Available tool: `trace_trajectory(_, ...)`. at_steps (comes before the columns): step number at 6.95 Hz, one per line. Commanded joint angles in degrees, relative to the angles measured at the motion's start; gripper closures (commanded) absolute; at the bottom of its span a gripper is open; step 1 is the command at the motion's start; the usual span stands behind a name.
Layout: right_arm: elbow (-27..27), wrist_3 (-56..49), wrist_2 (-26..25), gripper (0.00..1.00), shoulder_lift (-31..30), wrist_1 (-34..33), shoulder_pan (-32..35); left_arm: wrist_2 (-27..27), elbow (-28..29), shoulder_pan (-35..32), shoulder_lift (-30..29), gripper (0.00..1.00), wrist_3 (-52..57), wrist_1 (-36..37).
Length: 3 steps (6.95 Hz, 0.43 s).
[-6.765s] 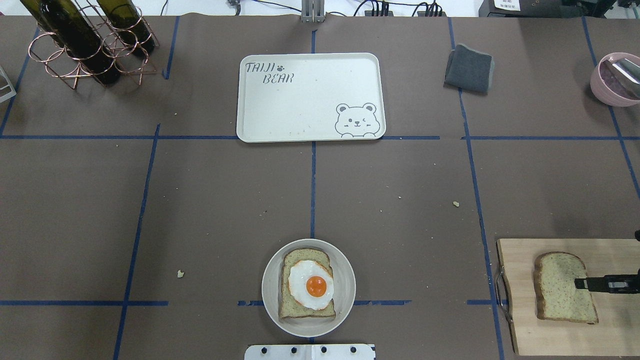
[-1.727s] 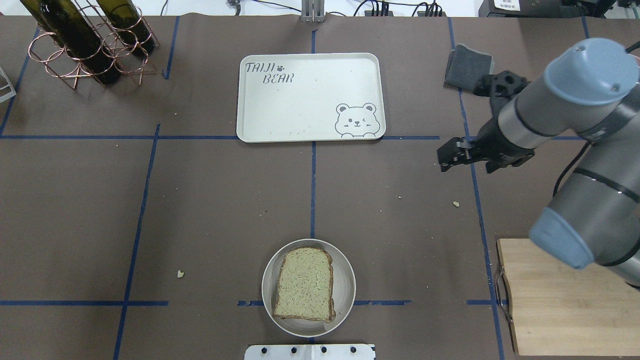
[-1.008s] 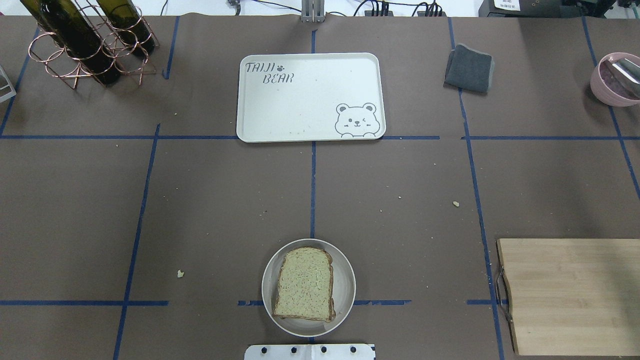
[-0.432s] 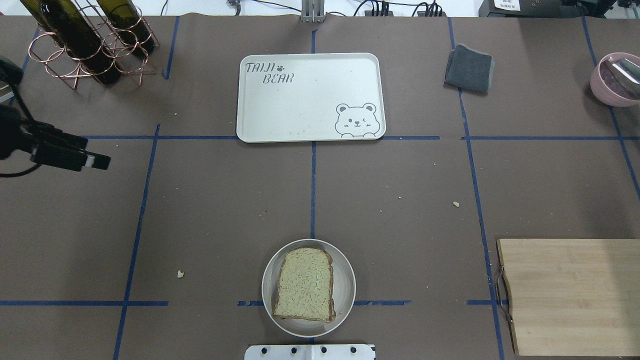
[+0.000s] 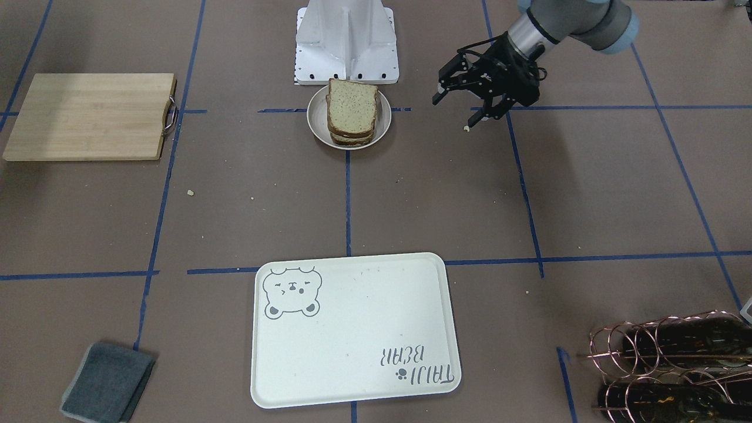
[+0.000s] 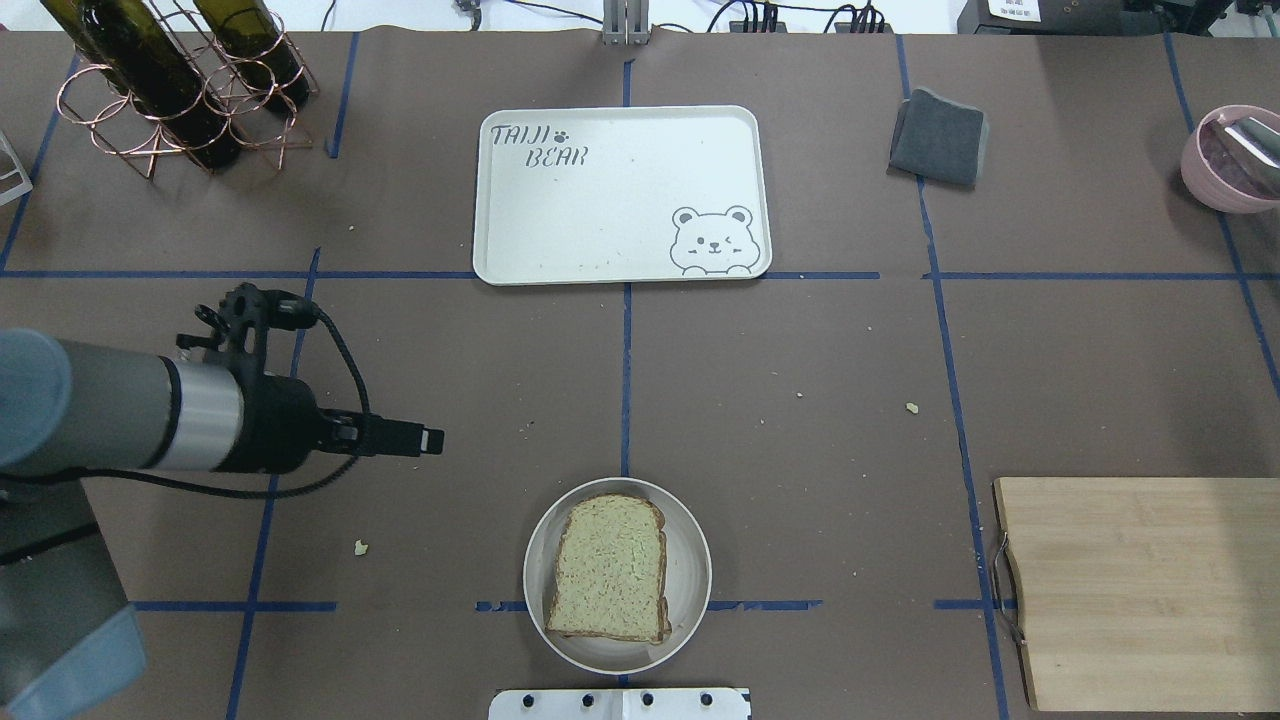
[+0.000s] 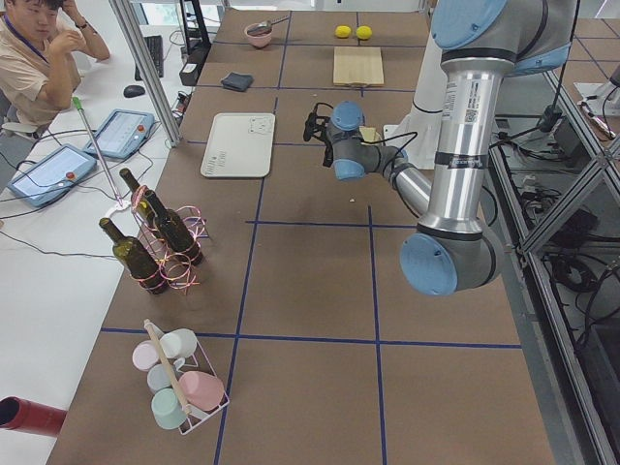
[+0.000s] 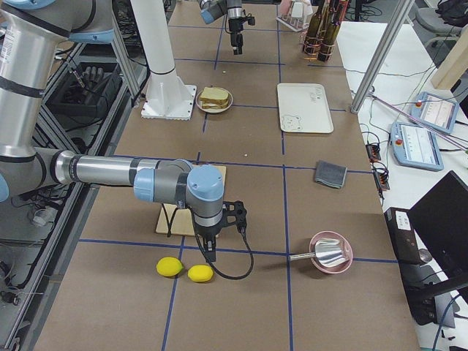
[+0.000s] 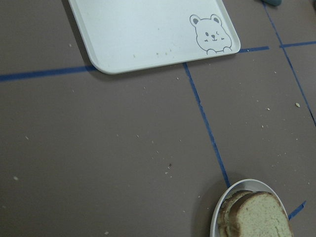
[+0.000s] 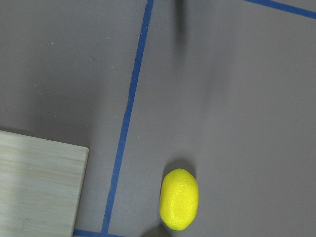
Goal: Make sandwich and place on tray
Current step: 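Move the left gripper toward the plate and grip its rim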
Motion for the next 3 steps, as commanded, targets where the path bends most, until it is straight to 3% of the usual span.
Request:
trace_trajectory(1, -0.15, 0.04, 0.00, 0.00, -0.01, -0.07, 0.33, 13.27, 5.04, 11.86, -5.84, 0.40, -10.25, 1.08)
trace_trajectory(2, -0.15, -0.05, 0.00, 0.00, -0.01, -0.07, 0.68, 14.27, 8.73, 13.03, -8.40, 0.47, -10.28, 1.08)
trace_trajectory(3, -0.15, 0.04, -0.08, 0.00, -0.01, -0.15, 0.77, 14.37, 10.08, 13.48, -8.95, 0.47, -10.28, 1.08)
